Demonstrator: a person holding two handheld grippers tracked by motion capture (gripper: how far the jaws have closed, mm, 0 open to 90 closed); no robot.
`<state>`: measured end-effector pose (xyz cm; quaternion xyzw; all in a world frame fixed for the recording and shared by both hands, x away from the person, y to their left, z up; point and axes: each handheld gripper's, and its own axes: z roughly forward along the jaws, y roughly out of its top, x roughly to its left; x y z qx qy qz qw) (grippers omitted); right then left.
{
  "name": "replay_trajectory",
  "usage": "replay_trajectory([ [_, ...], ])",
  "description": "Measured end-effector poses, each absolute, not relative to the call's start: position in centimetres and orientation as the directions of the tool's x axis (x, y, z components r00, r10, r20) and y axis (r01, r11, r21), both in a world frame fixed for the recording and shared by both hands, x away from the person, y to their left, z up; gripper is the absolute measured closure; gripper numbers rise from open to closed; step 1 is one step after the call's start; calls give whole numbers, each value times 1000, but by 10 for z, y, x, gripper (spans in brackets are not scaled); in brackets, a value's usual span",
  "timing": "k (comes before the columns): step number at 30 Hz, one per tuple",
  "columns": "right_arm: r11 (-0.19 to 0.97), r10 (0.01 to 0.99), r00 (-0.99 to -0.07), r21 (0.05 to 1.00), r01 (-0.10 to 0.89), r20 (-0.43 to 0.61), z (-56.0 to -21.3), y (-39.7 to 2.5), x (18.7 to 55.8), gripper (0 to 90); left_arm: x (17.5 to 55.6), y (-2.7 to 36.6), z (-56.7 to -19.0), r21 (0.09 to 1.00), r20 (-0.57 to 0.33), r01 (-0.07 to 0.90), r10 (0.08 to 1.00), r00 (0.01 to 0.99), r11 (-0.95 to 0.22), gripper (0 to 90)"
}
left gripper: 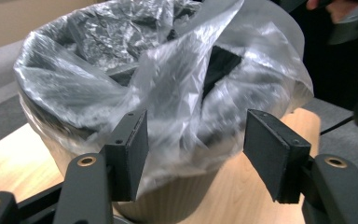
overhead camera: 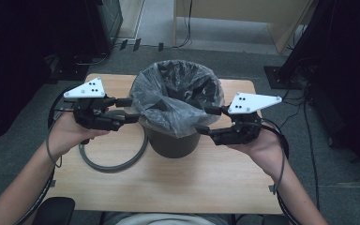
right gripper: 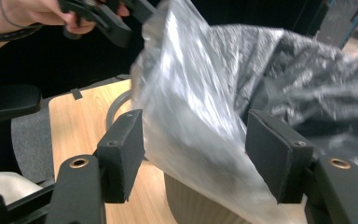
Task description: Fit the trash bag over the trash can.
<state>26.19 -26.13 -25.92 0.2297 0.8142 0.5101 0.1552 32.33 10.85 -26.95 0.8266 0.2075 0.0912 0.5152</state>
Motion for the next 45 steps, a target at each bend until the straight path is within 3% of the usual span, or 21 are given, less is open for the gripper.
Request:
replay_trajectory([
  [4,390,528,-848,898,205,-36,-251,-256,270,372,331,110,-266,894,-69,252,443,894,-369,404],
  [9,371,521,-853,895,247,20,-253,-251,286,385,342,106,-269,885,-89,278,450,889,-374,408],
  [12,388,501,-865,888,246,21,-258,-245,291,502,341,104,-272,883,-80,272,448,891,-383,495],
  [17,432,464,-886,877,208,-19,-261,-238,286,804,332,104,-269,881,-92,277,437,895,-382,772],
  [19,434,448,-894,881,188,-30,-259,-238,280,842,326,106,-268,882,-88,267,421,903,-388,836],
  [23,449,414,-910,875,180,-25,-259,-240,267,870,315,111,-275,876,-85,262,405,910,-405,860],
  [27,466,393,-919,856,224,27,-282,-243,262,875,313,116,-295,869,-144,304,390,910,-390,867],
  [38,455,450,-889,834,312,86,-328,-244,282,883,323,112,-334,850,-195,366,417,888,-380,868],
  [45,453,452,-888,834,314,89,-340,-247,282,834,322,111,-340,850,-200,379,441,875,-366,798],
])
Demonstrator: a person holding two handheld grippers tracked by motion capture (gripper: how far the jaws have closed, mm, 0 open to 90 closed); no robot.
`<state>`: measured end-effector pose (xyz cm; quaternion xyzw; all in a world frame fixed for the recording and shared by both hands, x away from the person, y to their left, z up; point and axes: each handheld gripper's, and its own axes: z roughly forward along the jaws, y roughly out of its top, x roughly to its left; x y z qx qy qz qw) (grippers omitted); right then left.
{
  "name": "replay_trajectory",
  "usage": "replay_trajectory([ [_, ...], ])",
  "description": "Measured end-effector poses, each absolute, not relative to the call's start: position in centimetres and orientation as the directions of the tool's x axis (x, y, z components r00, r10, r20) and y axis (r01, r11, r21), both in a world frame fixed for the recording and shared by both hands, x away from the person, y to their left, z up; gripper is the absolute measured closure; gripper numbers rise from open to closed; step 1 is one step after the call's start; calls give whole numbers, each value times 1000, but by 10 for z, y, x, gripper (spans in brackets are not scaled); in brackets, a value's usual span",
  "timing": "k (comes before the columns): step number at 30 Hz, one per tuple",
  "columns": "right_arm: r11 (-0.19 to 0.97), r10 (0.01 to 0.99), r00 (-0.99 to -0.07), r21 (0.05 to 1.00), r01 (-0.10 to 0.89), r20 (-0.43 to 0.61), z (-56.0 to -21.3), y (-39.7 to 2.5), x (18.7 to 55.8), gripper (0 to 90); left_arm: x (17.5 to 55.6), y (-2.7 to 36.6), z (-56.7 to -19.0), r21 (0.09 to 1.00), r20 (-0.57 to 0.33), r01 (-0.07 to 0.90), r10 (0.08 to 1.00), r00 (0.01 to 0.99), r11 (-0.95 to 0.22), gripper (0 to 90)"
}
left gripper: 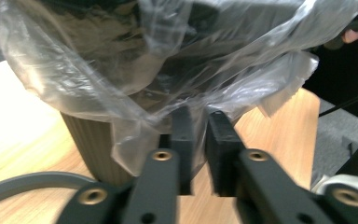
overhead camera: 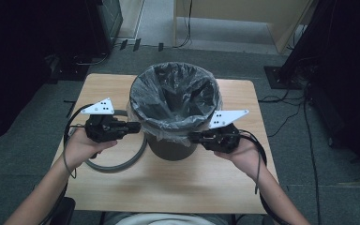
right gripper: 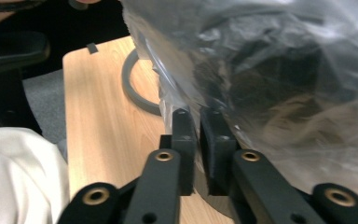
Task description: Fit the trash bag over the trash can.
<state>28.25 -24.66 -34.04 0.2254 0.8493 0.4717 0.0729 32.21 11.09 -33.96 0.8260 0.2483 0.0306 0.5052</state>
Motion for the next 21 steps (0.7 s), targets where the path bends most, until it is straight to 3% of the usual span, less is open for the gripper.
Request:
replay_trajectory([
  [2,439,433,-897,848,297,90,-334,-249,278,705,319,113,-333,860,-197,368,434,879,-353,635],
  [3,428,423,-902,858,283,87,-330,-251,274,586,316,115,-328,862,-199,364,424,883,-354,556],
  [4,423,407,-907,858,291,107,-324,-254,271,521,313,117,-323,862,-190,357,425,885,-360,505],
  [7,433,371,-920,853,292,126,-308,-266,258,432,306,127,-314,863,-154,341,447,881,-373,409],
  [14,350,430,-898,901,257,89,-270,-289,259,452,309,147,-302,885,-179,358,493,852,-298,376],
  [19,350,459,-884,897,270,87,-255,-282,286,620,322,148,-297,888,-160,362,547,822,-284,375],
  [21,362,463,-881,888,284,94,-252,-275,301,640,327,147,-298,885,-169,373,556,814,-279,379],
])
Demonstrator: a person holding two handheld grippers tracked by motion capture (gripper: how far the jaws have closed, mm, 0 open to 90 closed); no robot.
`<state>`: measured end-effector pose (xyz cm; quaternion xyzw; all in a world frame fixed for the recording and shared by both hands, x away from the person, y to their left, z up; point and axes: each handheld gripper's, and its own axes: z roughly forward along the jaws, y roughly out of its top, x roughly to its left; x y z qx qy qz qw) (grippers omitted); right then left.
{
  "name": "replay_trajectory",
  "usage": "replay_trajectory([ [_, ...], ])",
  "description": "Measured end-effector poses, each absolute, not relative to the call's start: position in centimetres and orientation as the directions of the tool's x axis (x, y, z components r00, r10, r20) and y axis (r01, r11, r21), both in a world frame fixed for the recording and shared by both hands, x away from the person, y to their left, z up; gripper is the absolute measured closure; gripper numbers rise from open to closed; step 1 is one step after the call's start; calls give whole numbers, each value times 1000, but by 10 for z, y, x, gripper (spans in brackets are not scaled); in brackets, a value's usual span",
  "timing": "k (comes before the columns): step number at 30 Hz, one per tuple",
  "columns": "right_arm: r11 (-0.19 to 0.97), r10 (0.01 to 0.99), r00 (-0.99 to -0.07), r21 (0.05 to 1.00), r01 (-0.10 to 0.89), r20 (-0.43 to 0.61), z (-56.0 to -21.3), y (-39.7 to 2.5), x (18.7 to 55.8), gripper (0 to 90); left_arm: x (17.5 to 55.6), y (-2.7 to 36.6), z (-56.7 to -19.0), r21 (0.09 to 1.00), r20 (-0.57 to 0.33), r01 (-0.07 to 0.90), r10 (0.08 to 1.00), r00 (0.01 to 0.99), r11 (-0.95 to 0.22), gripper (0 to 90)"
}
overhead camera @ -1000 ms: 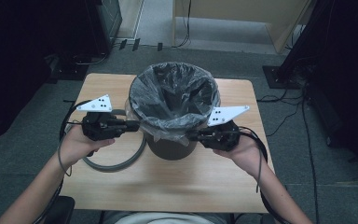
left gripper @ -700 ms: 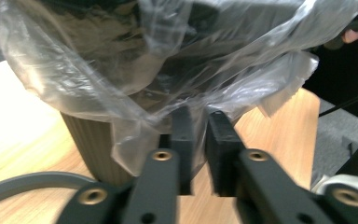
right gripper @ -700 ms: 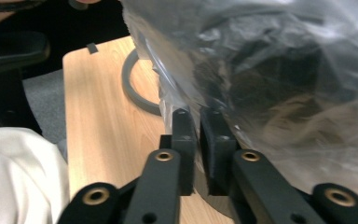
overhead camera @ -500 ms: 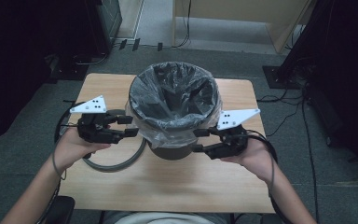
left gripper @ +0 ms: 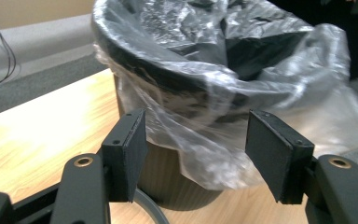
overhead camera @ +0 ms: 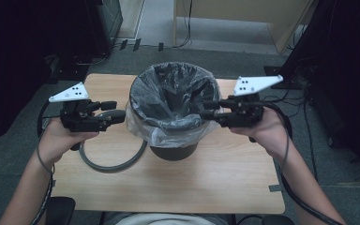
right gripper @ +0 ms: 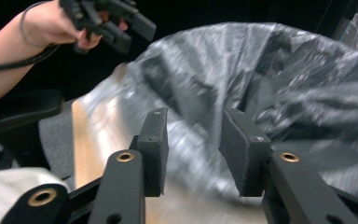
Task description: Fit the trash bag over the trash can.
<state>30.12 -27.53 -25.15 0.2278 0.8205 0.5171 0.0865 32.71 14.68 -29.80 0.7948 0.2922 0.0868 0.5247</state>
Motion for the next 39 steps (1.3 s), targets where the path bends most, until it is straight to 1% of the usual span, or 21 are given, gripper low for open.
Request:
replay_trajectory([
  [3,361,443,-889,884,297,118,-247,-265,323,670,334,144,-303,884,-170,376,556,814,-280,378],
  [4,346,450,-880,879,327,150,-247,-262,330,669,336,143,-305,879,-174,382,553,815,-286,377],
  [6,291,494,-835,858,422,243,-245,-255,347,671,339,142,-308,873,-177,389,552,815,-294,375],
  [8,262,502,-811,841,472,299,-244,-249,359,686,343,139,-309,855,-173,402,550,817,-328,369],
  [10,320,492,-837,844,431,241,-242,-241,370,688,347,137,-310,847,-155,398,553,819,-352,369],
  [12,378,489,-849,829,412,199,-241,-231,380,692,353,136,-310,835,-179,425,559,810,-348,369],
  [16,432,492,-847,789,437,200,-240,-206,401,726,360,132,-310,835,-190,443,584,789,-327,370],
  [18,446,491,-848,777,444,202,-241,-195,410,744,362,128,-311,830,-175,444,597,783,-339,372],
  [19,449,491,-842,764,464,222,-242,-187,415,756,361,128,-311,832,-167,437,597,785,-342,372],
  [22,490,490,-844,732,473,218,-249,-174,425,756,358,126,-312,844,-144,412,596,790,-342,378],
  [25,497,517,-815,684,535,262,-262,-166,438,751,357,126,-313,850,-140,406,599,788,-335,376],
  [27,515,536,-796,639,571,280,-273,-162,445,715,357,125,-314,850,-144,408,598,789,-334,377],
  [29,510,588,-747,576,639,310,-286,-160,453,632,357,123,-315,851,-140,405,597,790,-335,378],
  [31,498,659,-694,522,692,292,-298,-161,460,514,357,123,-315,850,-139,405,597,790,-336,379],
  [32,497,693,-673,504,706,259,-304,-163,464,437,357,123,-315,852,-138,403,599,789,-334,379],
  [33,499,707,-667,501,707,238,-308,-164,467,399,357,122,-316,852,-141,405,599,788,-332,379],
  [34,487,735,-648,508,711,202,-313,-165,470,338,357,122,-316,852,-144,406,598,788,-330,378],
  [35,484,742,-642,507,713,194,-316,-166,472,358,357,121,-316,853,-148,406,595,790,-327,377],
  [37,477,744,-641,522,707,188,-322,-163,474,283,357,119,-318,854,-152,405,589,793,-326,374],
  [38,461,751,-631,530,712,196,-325,-159,474,230,357,118,-318,854,-151,405,587,795,-328,374],
  [39,454,757,-626,538,710,187,-327,-155,474,223,357,117,-318,853,-151,405,587,795,-329,374],
])
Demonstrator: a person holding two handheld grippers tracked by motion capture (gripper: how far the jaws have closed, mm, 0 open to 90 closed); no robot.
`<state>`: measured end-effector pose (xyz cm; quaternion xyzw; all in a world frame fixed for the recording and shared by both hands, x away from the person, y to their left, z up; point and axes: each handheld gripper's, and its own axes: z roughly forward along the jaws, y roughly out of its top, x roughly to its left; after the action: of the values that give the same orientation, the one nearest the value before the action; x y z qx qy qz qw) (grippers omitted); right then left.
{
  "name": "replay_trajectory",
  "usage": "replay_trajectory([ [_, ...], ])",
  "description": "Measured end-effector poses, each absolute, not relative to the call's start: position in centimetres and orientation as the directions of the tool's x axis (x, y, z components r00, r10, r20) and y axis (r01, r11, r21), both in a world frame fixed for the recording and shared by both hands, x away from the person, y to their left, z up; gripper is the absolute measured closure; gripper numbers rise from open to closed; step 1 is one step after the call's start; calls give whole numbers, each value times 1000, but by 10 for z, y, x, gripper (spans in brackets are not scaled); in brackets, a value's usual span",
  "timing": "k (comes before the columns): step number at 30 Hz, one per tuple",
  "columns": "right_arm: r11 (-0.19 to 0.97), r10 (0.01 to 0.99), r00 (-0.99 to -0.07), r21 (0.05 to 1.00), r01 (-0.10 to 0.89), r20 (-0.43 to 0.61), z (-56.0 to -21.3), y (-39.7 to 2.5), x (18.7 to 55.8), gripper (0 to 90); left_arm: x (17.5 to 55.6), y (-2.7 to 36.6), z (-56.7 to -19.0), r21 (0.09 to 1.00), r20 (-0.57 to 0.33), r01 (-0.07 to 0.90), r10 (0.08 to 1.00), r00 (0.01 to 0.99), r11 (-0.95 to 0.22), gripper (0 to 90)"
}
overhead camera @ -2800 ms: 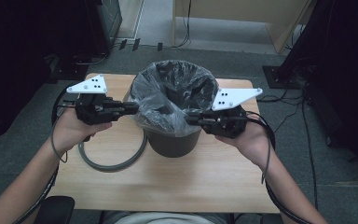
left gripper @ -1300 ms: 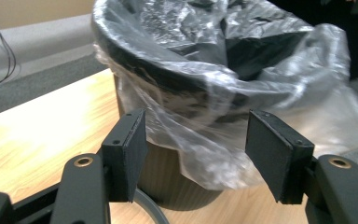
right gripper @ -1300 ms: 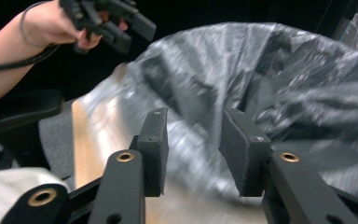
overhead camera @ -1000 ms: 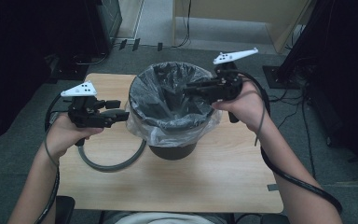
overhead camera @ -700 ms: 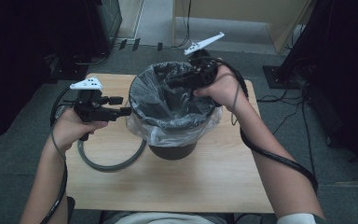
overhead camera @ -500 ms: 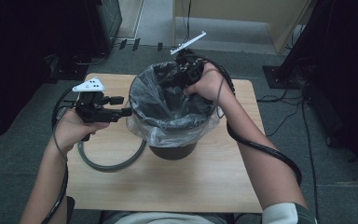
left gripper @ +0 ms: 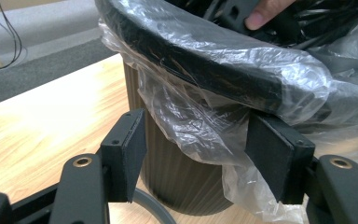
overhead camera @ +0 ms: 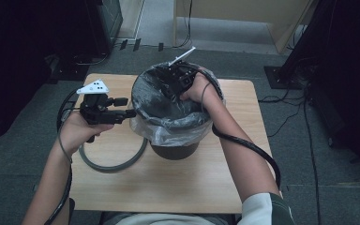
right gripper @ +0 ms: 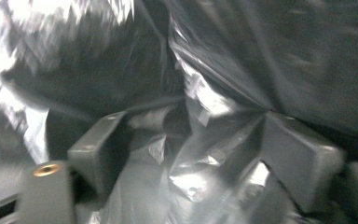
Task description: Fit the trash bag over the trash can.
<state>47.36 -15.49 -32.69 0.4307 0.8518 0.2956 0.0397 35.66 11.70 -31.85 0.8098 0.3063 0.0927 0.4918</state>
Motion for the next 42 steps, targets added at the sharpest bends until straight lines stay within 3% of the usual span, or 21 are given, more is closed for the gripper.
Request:
replay_trajectory([
  [6,477,684,-704,613,630,191,-315,-130,452,243,356,115,-320,853,-150,402,581,800,-332,371],
  [10,480,614,-743,620,620,267,-311,-111,436,237,357,115,-321,854,-152,402,583,798,-329,370],
  [11,498,590,-764,627,599,262,-310,-107,433,272,356,116,-321,856,-147,399,584,798,-329,370],
  [14,562,522,-832,657,502,188,-301,-112,432,234,357,117,-320,861,-155,399,585,796,-315,369],
  [16,562,529,-833,668,488,163,-295,-121,435,229,356,117,-320,863,-151,395,585,797,-315,369],
  [18,569,540,-828,659,492,152,-292,-133,437,282,356,118,-320,863,-150,394,586,797,-315,369],
  [23,526,613,-756,595,608,231,-306,-155,438,364,357,117,-321,863,-154,398,589,793,-311,368],
  [26,508,692,-692,542,669,206,-318,-160,441,317,357,116,-322,862,-155,400,588,794,-312,367],
  [28,487,738,-656,548,680,158,-322,-161,446,177,357,116,-323,862,-153,398,588,794,-314,367],
  [29,453,762,-627,555,697,165,-324,-163,449,150,357,116,-323,861,-153,399,588,794,-315,367],
  [33,353,855,-500,555,753,136,-333,-168,459,247,357,117,-323,861,-152,400,590,793,-316,367],
  [36,355,844,-514,559,749,153,-334,-166,460,153,358,118,-323,862,-153,400,595,789,-310,367],
  [42,404,754,-621,595,695,214,-314,-160,443,171,358,119,-323,864,-151,399,597,788,-308,367],
])
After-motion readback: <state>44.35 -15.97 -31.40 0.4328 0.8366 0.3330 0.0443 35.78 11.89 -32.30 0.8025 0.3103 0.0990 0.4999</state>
